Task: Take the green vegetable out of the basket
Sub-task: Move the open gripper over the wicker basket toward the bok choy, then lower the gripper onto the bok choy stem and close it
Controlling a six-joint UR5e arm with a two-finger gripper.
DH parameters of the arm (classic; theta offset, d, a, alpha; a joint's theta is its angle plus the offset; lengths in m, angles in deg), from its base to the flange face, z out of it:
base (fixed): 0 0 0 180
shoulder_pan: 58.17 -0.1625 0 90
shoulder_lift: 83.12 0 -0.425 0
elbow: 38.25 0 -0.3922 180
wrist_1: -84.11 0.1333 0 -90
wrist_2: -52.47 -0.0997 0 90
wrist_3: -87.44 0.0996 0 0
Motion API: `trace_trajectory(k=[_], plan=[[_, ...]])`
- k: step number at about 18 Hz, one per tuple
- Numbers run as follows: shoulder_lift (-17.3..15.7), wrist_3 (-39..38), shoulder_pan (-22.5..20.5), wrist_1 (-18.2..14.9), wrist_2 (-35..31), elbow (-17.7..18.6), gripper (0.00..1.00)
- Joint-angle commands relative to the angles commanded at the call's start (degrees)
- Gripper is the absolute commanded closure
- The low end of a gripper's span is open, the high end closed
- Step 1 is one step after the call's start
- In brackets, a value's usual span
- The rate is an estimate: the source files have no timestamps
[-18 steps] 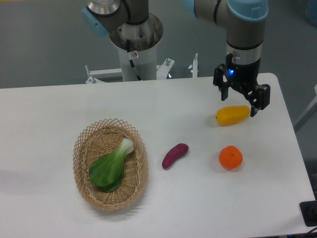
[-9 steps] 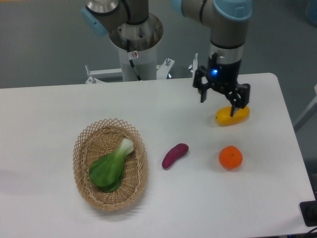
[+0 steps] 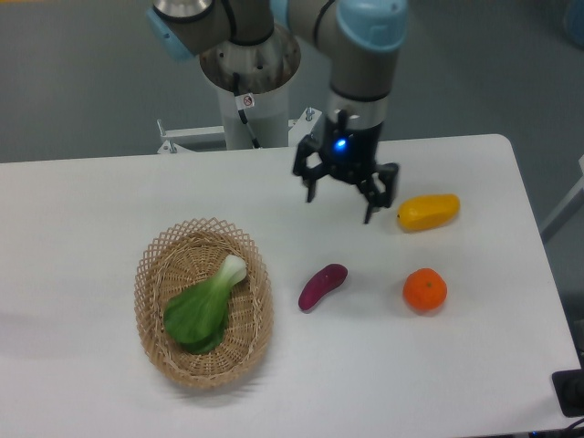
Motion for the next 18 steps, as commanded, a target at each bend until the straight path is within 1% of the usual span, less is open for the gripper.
trace_trajectory(k=[1, 3, 4, 8, 9, 12, 14, 16, 18], plan=[[1.2, 0.1, 1.0, 0.3, 0.0, 0.6, 0.0], [4.1, 0.0, 4.5, 0.8, -0.1, 0.4, 0.0], [5.2, -0.8, 6.5, 1.6, -0.2, 0.4, 0.0], [8.4, -7.6, 10.5, 7.0, -0.3, 0.6, 0.0], [9.4, -8.8, 11.7, 7.6, -0.4, 0.9, 0.0], [11.7, -10.3, 13.4, 8.3, -1.3, 1.2, 0.0], [13.4, -10.5, 15.2, 8.3, -3.8, 1.3, 0.0], [13.8, -10.5, 16.4, 8.4, -6.1, 1.4, 0.0], [13.9, -10.5, 16.5, 8.5, -6.2, 1.5, 0.0]])
